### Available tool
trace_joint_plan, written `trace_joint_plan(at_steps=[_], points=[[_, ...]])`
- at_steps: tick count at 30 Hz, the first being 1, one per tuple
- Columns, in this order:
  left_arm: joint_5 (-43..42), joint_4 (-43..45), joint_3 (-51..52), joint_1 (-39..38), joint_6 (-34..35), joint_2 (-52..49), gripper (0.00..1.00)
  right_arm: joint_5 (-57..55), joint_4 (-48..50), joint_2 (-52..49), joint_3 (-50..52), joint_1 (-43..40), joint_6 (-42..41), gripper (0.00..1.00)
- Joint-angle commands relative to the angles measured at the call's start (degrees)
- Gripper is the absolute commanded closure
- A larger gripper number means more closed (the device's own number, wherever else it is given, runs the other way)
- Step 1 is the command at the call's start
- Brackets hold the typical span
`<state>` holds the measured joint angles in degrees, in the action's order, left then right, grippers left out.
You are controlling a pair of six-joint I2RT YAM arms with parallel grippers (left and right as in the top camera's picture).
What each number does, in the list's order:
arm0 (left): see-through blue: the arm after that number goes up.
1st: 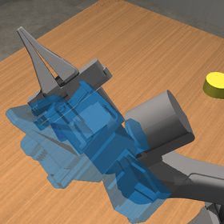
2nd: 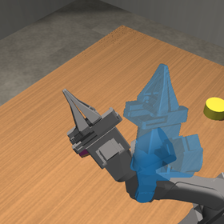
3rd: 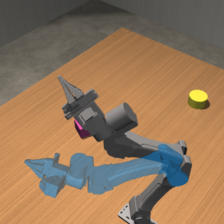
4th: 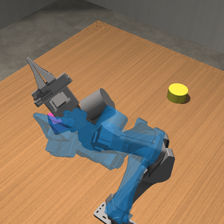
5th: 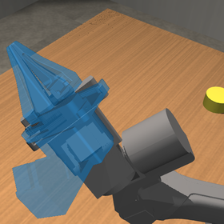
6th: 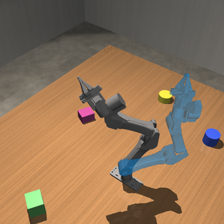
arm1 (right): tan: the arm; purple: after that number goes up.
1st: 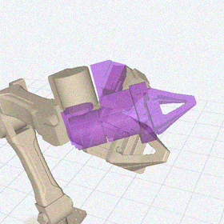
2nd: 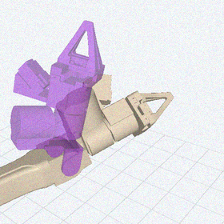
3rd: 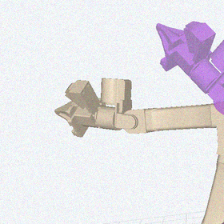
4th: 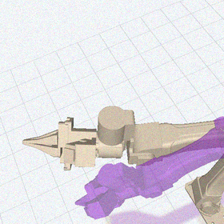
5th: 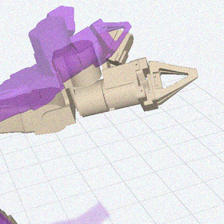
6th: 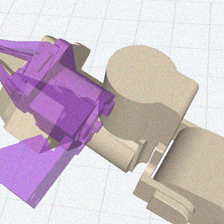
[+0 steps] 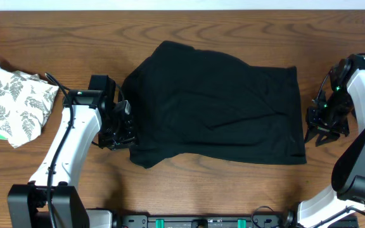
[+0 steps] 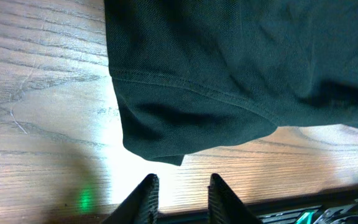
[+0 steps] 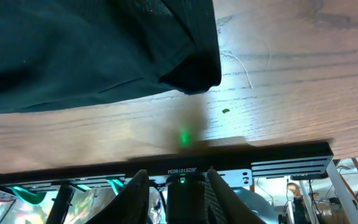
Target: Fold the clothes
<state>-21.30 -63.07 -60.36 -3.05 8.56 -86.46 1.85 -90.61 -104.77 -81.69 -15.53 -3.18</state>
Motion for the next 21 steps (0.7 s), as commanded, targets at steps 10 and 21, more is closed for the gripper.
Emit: trace_joint_plan(at_steps=[10, 21], points=[[-0.59, 33.35, -0.81, 0.35, -4.02, 0.52, 0.73, 21.44, 25.33, 0.63, -0.63, 0.94, 5.6, 0.88], [0.0, 64.13, -0.79, -3.1, -3.54, -1.9, 0.8, 9.57, 48.04, -1.44, -0.63, 5.14, 5.42, 0.93]])
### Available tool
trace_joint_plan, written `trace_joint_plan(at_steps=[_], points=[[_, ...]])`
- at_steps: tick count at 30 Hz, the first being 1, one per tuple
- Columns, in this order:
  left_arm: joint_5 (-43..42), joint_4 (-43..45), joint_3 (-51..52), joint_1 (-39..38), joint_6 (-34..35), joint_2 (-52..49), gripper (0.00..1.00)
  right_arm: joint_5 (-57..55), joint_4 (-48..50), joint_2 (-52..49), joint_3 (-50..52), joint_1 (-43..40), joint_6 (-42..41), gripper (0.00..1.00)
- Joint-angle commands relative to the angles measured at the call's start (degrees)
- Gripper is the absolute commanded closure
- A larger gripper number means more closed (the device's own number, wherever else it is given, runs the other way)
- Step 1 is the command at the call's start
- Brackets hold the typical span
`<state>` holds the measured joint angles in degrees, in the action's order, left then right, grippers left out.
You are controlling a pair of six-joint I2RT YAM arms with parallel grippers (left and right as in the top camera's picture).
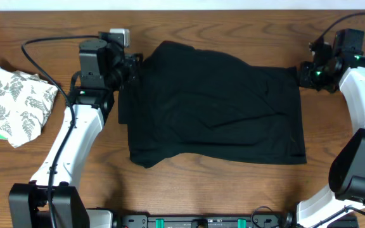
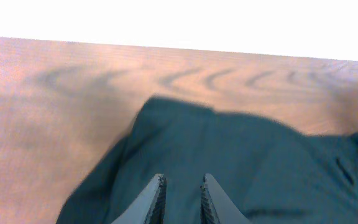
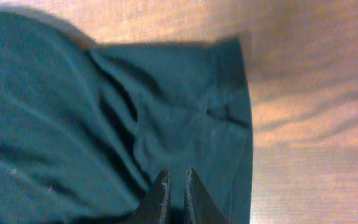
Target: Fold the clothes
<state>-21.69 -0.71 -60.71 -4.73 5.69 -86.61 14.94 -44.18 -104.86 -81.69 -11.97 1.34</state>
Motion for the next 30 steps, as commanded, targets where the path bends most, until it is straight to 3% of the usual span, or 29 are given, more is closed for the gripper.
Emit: trace_joint_plan(at_steps=[1, 18, 30], points=[[0.72, 2.16, -0.44, -1.88, -0.66, -2.49, 0.8, -3.72, 2.32, -2.1, -0.63, 1.88, 0.92, 0.94], [0.72, 2.95, -0.44, -6.86, -0.5, -14.86, 0.8, -4.22, 12.74, -17.25, -0.63, 2.51, 1.09, 0.87], [0.72, 2.32, -0.44, -6.88, -0.5, -15.28, 0.8, -4.22, 14.03, -18.08, -0.63, 2.62, 1.07, 0.7]])
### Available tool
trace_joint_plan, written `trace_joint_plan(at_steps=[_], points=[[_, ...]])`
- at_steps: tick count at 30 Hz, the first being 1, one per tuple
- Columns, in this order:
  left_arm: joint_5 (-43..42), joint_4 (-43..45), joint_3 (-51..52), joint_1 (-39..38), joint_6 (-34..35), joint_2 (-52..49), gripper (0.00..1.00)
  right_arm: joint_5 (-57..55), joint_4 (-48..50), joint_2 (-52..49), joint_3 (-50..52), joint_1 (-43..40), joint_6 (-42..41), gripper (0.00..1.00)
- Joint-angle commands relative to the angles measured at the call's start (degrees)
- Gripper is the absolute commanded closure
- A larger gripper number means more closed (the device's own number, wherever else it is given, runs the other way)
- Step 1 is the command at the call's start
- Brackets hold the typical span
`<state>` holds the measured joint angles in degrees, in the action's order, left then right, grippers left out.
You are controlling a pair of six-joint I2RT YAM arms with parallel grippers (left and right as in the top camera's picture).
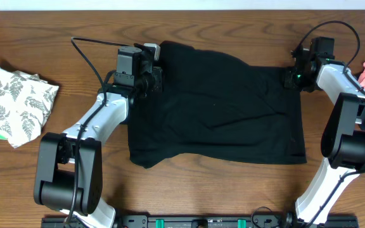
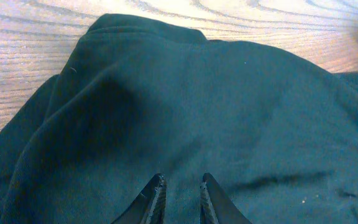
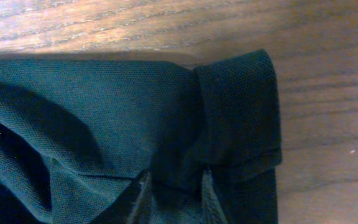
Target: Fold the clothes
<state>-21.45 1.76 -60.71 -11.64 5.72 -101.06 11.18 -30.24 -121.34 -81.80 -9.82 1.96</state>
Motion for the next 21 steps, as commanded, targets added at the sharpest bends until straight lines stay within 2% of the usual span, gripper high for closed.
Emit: trace_joint_plan(at_steps=[1, 4, 10, 21], points=[[0.48, -0.15, -0.44, 0.02, -0.52, -0.83, 0.8, -0.46, 0.11, -1.6, -0.52, 0.5, 0.46, 0.68], [0.48, -0.15, -0.44, 0.04, -0.55, -0.83, 0.8, -0.44, 0.15, -1.6, -0.52, 0.52, 0.46, 0.71], [0.48, -0.15, -0.44, 0.04, -0.52, -0.83, 0.8, -0.44, 0.7, -1.6, -0.52, 0.59, 0.15, 0.99], [0.48, -1.11, -0.39, 0.04, -0.55, -0.83, 0.8, -0.81, 7.15, -1.11, -1.53, 0.39, -5.95, 0.99]])
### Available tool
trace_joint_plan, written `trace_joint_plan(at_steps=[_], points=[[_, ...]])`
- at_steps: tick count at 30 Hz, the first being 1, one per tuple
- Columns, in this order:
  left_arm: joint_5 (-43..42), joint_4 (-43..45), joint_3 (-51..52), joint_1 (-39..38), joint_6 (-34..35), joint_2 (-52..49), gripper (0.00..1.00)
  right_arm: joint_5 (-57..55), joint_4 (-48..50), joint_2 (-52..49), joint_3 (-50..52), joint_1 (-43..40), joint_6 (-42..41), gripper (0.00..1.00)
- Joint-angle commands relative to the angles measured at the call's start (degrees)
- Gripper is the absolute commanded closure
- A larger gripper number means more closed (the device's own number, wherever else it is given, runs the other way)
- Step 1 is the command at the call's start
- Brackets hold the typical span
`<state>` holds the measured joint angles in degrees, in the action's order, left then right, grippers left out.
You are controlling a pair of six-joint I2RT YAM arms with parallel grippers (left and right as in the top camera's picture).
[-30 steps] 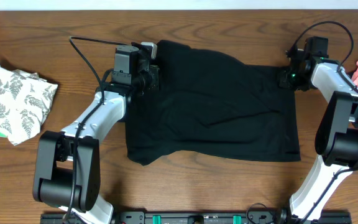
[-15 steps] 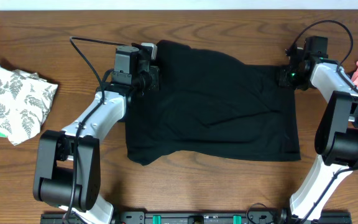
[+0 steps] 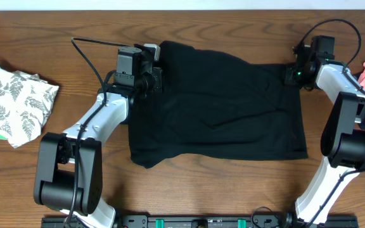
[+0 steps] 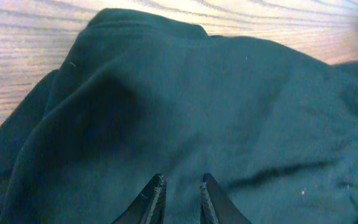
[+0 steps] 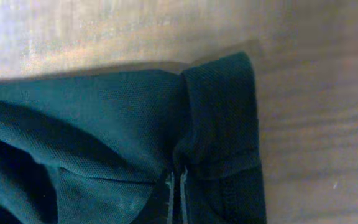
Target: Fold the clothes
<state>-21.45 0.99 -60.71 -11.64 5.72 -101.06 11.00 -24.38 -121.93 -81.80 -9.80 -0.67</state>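
Observation:
A black garment (image 3: 214, 107) lies spread on the wooden table (image 3: 56, 38). My left gripper (image 3: 154, 79) rests at its far left corner. In the left wrist view that gripper (image 4: 182, 180) is open, its fingertips (image 4: 159, 183) down on the dark cloth (image 4: 185, 106), which shows flat in the gap. My right gripper (image 3: 291, 75) is at the far right corner. In the right wrist view it (image 5: 176, 177) is shut on the folded hem (image 5: 222, 118) of that corner.
A crumpled white cloth with a fern print (image 3: 11, 101) lies at the left edge of the table. A bit of pink cloth shows at the right edge, just beyond my right arm.
My right gripper, open astride the hem of the far right corner, has shut on it. The left gripper and the garment's lie look unchanged.
Both grippers first stood open low at the near side, the left by the near left corner, the right off the right edge. Then they were up at the far corners. Later both sat on the far edge, and now the right has pinched its corner.

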Motion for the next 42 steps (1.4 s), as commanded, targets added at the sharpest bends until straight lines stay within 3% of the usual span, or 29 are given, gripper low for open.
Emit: trace_joint_plan(at_steps=[1, 9, 19, 22, 27, 34, 38, 42], points=[[0.48, -0.5, -0.37, 0.04, -0.57, -0.83, 0.8, -0.66, 1.88, -0.46, -2.01, 0.33, -4.07, 0.99], [0.5, -0.22, -0.28, 0.04, -0.59, -0.87, 0.8, -0.68, 4.17, -0.46, -4.83, 0.46, -4.68, 0.99], [1.53, 8.83, -0.28, 0.04, -0.74, -3.63, 0.79, -0.7, 4.39, -0.46, -4.81, 0.46, -4.68, 0.99], [-0.59, 7.65, -1.79, 0.26, -0.76, -5.05, 0.79, -0.7, 4.0, -0.46, -4.81, 0.46, -4.68, 0.99], [-5.14, -4.59, -12.59, 2.49, -0.76, -9.92, 0.79, -0.7, 2.91, -0.46, -4.79, 0.46, -4.66, 0.99], [-5.09, -28.61, -41.92, 6.91, -1.46, -20.44, 0.79, -1.05, 0.79, -0.46, -4.76, 0.46, -4.63, 0.99], [-9.27, -37.16, -54.45, 8.92, -1.4, -27.28, 0.79, -1.42, 0.22, -0.46, -4.76, 0.46, -4.63, 0.99], [-16.22, -40.15, -58.86, 10.14, 0.07, -33.16, 0.79, -1.42, -0.09, -0.46, -4.76, 0.46, -4.63, 0.99]])
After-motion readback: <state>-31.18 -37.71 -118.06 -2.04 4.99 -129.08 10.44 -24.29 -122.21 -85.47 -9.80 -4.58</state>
